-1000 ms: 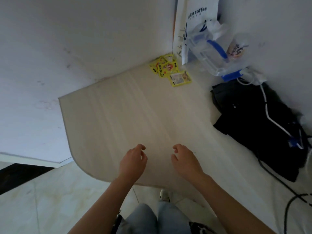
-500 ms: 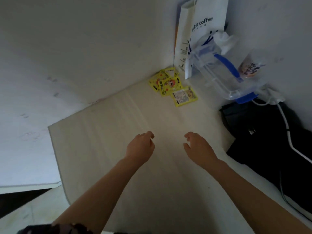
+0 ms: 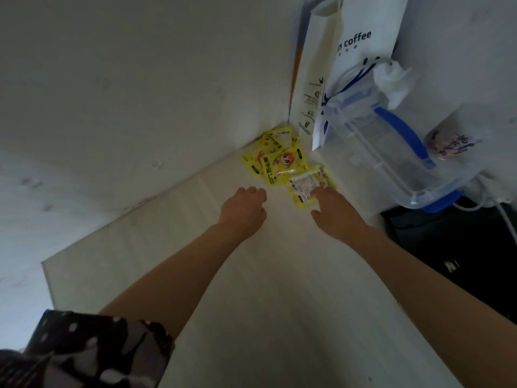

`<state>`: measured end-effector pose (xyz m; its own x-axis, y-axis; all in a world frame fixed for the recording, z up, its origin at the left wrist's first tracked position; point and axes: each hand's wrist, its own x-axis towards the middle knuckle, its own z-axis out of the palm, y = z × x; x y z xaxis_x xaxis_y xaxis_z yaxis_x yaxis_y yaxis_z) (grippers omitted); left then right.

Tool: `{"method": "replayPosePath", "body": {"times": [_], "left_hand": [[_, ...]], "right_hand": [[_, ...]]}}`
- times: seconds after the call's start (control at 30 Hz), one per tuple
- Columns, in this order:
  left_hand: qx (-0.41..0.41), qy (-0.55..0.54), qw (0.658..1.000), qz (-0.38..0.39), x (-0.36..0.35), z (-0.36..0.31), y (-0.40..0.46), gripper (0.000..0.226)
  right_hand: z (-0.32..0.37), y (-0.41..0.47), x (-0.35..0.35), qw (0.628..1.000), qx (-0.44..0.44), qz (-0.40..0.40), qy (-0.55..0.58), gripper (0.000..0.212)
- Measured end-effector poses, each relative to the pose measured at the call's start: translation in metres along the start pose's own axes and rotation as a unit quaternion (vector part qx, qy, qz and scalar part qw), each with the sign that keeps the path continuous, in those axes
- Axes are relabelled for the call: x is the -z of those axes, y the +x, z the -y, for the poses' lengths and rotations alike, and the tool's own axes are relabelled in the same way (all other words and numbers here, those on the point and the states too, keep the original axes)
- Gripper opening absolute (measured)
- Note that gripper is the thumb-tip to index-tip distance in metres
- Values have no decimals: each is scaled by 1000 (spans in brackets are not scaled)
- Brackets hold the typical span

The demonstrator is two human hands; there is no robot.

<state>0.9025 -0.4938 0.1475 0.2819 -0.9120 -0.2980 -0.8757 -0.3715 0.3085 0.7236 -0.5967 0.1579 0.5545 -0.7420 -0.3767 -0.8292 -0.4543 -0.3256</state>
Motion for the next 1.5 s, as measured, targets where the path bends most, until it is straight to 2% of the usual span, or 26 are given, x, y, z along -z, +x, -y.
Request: {"method": "replayPosePath", "body": {"times": [0.2, 0.37, 0.53, 0.63, 0.73, 0.9, 1.03, 1.27, 1.37, 1.5], "left_hand": [[-27, 12, 999, -37, 3, -12, 76, 46], [-60, 36, 996, -56, -11, -15, 113, 58], [-78, 59, 994, -55, -13, -16, 135, 74], [-106, 73, 990, -62, -16, -17, 142, 73], [-108, 74, 990, -60, -21, -19, 138, 80], [-114, 78, 985, -102, -26, -18, 123, 57], [-102, 84, 983, -123, -33, -10, 105, 67], [-47, 70, 989, -123, -37, 5, 72, 55], [-36, 10, 992, -118, -35, 15, 62, 59], [9, -123, 987, -101, -25, 23, 61, 81]], "right_hand": [[-4, 64, 12, 997, -7, 27, -78, 51], [-2, 97, 6, 994, 25, 44, -98, 77], [-8, 105, 1, 994, 19, 40, -96, 75], [-10, 103, 3, 992, 35, 33, -115, 81], [-12, 100, 3, 992, 43, 11, -121, 69], [-17, 90, 2, 991, 41, 14, -130, 45], [-21, 78, -3, 988, 45, 12, -145, 39], [-20, 61, -5, 985, 42, 38, -162, 41], [-23, 59, -6, 987, 34, 40, -152, 34], [-20, 63, -2, 998, -5, 50, -48, 37]]}}
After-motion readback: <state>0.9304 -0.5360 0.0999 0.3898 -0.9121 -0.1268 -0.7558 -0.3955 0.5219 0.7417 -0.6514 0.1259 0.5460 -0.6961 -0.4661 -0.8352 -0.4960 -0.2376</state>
